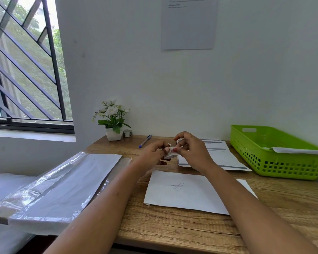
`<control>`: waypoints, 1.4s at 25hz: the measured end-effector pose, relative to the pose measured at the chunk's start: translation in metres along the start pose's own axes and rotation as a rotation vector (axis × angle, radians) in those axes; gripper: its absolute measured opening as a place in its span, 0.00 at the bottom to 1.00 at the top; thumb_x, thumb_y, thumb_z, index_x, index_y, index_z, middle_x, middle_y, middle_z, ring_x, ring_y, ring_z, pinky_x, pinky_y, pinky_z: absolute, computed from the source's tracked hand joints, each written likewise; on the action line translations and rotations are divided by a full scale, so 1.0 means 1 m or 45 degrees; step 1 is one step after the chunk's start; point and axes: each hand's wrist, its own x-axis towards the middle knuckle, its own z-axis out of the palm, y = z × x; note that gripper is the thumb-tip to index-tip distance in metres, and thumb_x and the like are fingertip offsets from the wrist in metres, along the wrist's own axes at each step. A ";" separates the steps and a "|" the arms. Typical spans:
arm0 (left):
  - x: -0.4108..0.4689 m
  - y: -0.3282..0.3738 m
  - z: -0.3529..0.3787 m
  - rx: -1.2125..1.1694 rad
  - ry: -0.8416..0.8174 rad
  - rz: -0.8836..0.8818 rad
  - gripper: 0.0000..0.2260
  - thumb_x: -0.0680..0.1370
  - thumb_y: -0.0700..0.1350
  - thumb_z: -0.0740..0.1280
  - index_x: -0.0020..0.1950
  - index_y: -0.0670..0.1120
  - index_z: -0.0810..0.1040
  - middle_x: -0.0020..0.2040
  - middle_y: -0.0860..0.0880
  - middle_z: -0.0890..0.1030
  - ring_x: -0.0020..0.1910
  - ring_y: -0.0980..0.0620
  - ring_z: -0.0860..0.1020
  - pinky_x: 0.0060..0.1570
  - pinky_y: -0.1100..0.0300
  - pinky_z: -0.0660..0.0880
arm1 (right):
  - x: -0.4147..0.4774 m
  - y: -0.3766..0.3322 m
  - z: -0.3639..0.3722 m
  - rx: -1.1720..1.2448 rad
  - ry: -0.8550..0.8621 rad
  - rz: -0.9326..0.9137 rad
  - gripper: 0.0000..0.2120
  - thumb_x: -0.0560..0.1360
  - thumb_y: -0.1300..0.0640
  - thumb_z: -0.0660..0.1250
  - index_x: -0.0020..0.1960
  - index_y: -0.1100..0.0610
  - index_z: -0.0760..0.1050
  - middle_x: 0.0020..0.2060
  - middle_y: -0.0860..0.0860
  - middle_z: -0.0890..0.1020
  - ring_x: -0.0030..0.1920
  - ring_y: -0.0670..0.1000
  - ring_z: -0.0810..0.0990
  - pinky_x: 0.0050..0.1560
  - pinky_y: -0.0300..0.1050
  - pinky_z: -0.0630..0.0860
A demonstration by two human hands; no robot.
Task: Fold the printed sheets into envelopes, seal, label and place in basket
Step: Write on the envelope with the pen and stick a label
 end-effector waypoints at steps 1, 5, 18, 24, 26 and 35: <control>0.000 0.000 0.000 0.005 -0.002 0.001 0.07 0.81 0.42 0.59 0.47 0.51 0.75 0.49 0.47 0.78 0.48 0.52 0.80 0.47 0.56 0.79 | 0.000 0.000 0.000 -0.014 0.001 -0.007 0.12 0.72 0.63 0.72 0.51 0.52 0.74 0.38 0.50 0.78 0.35 0.42 0.77 0.35 0.27 0.70; -0.001 0.000 0.002 -0.023 0.001 0.001 0.06 0.81 0.44 0.60 0.50 0.49 0.77 0.51 0.44 0.79 0.50 0.48 0.80 0.52 0.54 0.79 | 0.000 0.000 0.001 -0.050 0.009 -0.030 0.10 0.72 0.62 0.72 0.51 0.53 0.75 0.38 0.49 0.79 0.36 0.41 0.78 0.35 0.26 0.70; -0.002 0.005 0.002 -0.256 -0.017 0.013 0.05 0.78 0.42 0.64 0.47 0.44 0.78 0.50 0.44 0.79 0.52 0.47 0.80 0.54 0.56 0.78 | 0.000 -0.003 -0.003 0.141 0.009 0.086 0.08 0.73 0.56 0.72 0.52 0.51 0.79 0.49 0.46 0.80 0.41 0.49 0.79 0.43 0.38 0.75; -0.003 0.006 0.001 -0.419 -0.050 -0.010 0.05 0.79 0.40 0.62 0.49 0.42 0.77 0.50 0.43 0.80 0.50 0.50 0.80 0.56 0.57 0.77 | -0.002 0.000 -0.002 0.577 -0.282 0.506 0.07 0.78 0.48 0.62 0.52 0.46 0.77 0.47 0.49 0.81 0.42 0.48 0.79 0.41 0.43 0.75; -0.004 0.006 0.002 -0.406 -0.055 -0.013 0.05 0.79 0.41 0.63 0.49 0.41 0.77 0.49 0.44 0.80 0.48 0.51 0.81 0.53 0.60 0.78 | -0.001 0.001 0.000 0.605 -0.285 0.531 0.07 0.79 0.47 0.60 0.52 0.46 0.77 0.45 0.48 0.81 0.40 0.48 0.79 0.40 0.42 0.75; 0.002 -0.001 -0.008 0.375 0.199 -0.018 0.08 0.77 0.45 0.67 0.53 0.43 0.79 0.65 0.43 0.67 0.60 0.44 0.72 0.61 0.53 0.73 | 0.000 0.006 0.003 0.433 -0.047 0.447 0.10 0.81 0.54 0.58 0.55 0.45 0.78 0.45 0.48 0.83 0.38 0.47 0.77 0.35 0.38 0.74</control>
